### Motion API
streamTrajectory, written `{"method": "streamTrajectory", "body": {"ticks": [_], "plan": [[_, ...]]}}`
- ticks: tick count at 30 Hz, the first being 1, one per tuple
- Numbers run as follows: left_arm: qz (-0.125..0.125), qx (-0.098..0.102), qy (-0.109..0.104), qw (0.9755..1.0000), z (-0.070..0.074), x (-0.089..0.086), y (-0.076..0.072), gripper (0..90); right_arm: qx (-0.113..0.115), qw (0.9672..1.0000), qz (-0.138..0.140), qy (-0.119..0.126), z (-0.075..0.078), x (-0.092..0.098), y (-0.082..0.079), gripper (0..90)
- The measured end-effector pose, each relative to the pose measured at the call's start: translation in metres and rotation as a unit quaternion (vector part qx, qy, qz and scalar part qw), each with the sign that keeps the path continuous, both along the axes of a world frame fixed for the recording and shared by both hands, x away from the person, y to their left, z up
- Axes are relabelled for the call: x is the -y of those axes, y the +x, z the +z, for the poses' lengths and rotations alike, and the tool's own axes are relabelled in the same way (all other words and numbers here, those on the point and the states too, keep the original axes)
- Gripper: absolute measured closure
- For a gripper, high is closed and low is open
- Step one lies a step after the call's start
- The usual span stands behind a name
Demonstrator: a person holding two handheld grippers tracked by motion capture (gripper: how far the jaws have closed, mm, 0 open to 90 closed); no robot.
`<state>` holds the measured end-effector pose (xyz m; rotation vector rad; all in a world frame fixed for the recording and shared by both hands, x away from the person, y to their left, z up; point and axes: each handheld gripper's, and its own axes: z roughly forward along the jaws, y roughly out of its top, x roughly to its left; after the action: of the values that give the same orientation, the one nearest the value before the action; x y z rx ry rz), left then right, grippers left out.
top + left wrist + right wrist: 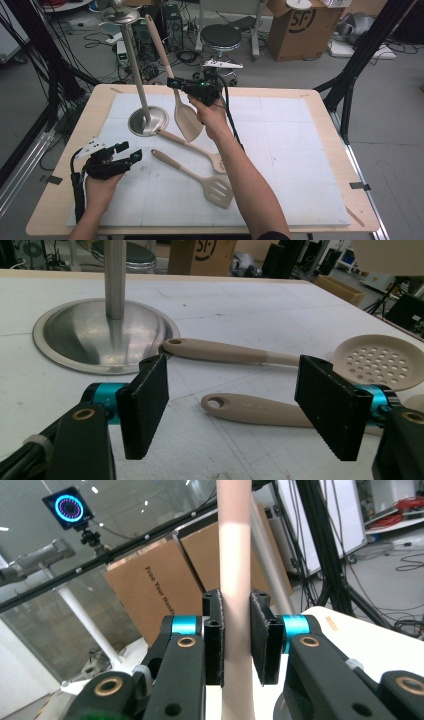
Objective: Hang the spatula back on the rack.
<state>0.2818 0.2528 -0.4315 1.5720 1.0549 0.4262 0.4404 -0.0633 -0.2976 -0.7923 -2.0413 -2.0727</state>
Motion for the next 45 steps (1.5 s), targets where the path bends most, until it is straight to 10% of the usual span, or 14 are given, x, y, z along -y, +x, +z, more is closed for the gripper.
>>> {"method": "streamTrajectory", "body": {"ticks": [12, 18, 31, 45], "plan": [[-0.001, 0.002, 0.001, 1.0000, 0.001, -0.001, -0.001, 30.1, 0.043, 0.9974, -0.003, -0.059, -0.004, -0.023, -0.014, 77.6], [-0.002, 0.003, 0.001, 1.0000, 0.001, -0.001, -0.001, 30.2, 0.027, 0.9974, -0.032, -0.059, -0.007, -0.020, -0.008, 64.5], [-0.003, 0.004, 0.000, 1.0000, 0.001, 0.000, 0.000, 30.2, 0.066, 0.9913, -0.102, 0.051, 0.016, -0.007, -0.015, 61.4], [-0.008, 0.005, 0.001, 1.0000, 0.001, 0.001, 0.000, 30.1, 0.080, 0.9843, -0.131, 0.088, 0.043, -0.010, -0.002, 63.5]]}}
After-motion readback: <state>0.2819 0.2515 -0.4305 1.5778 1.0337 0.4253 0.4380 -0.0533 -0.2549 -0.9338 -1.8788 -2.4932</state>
